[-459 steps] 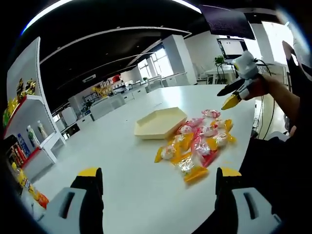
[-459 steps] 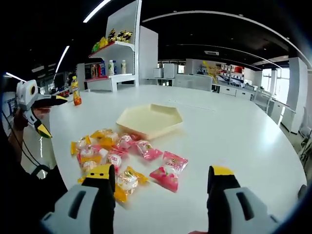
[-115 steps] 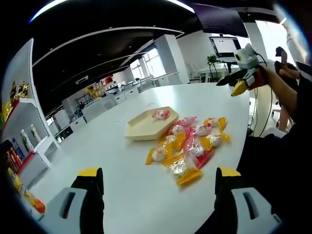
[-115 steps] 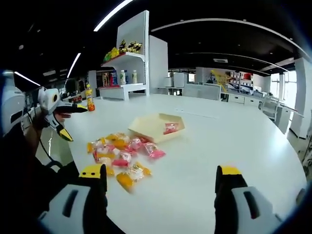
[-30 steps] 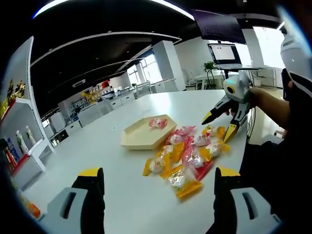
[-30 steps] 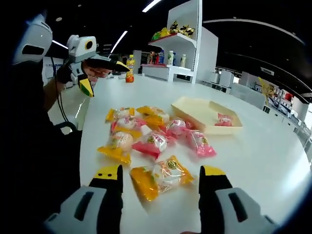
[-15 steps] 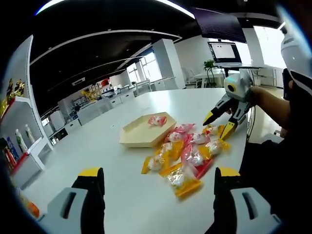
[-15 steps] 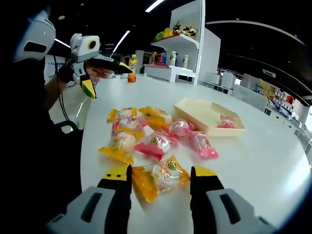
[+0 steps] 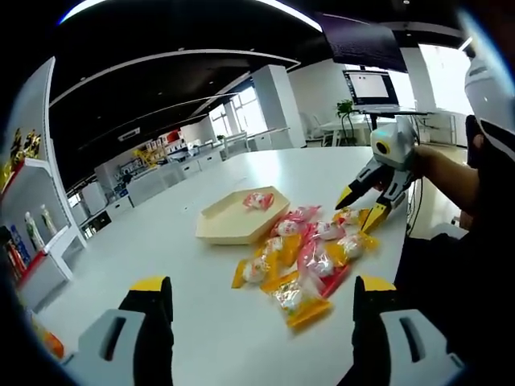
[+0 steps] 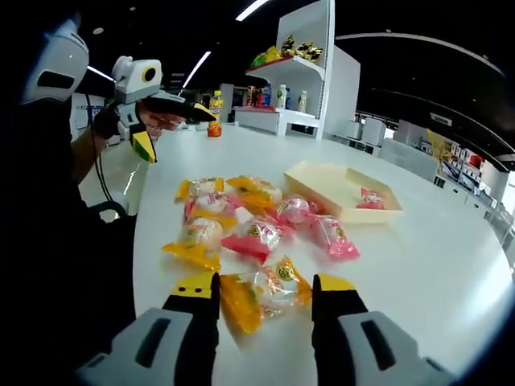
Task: Pick up the marshmallows scattered on the table and place them into the bowl on the table
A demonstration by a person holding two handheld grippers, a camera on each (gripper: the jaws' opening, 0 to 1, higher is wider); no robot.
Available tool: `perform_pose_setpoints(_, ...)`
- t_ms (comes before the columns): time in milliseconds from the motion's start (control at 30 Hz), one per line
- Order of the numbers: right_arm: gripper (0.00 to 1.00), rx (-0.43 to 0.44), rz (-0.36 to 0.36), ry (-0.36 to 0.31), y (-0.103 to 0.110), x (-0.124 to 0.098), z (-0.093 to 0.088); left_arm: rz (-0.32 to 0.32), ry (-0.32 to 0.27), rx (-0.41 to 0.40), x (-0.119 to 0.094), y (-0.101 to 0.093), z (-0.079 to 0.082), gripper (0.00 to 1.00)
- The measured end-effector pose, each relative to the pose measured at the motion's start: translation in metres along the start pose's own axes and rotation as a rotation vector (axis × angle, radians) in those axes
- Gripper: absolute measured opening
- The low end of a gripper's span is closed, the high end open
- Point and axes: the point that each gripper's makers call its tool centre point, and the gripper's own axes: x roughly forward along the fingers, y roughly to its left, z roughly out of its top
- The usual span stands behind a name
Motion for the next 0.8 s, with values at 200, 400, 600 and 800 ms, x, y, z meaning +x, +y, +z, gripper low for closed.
perform_pose_setpoints(200,0.42,0.002,-0.01,-0.002,-0.002,-0.001,-0.001,0.003,0.009,0.0,0.0,0.001,-0.003,0.92)
perform_pose_setpoints(400,0.41,0.002,-0.018,0.014,-0.003,-0.002,-0.002,0.006,0.002,0.002,0.0,0.002,-0.001,0.92)
perform_pose_setpoints(600,0.37,0.022,-0.056,0.032,-0.009,-0.004,-0.004,0.005,0.004,0.003,-0.001,0.002,-0.001,0.92)
perform_pose_setpoints(800,0.31,0.083,-0.107,0.028,-0.024,-0.008,-0.006,0.01,0.006,0.003,-0.001,0.003,-0.002,0.92)
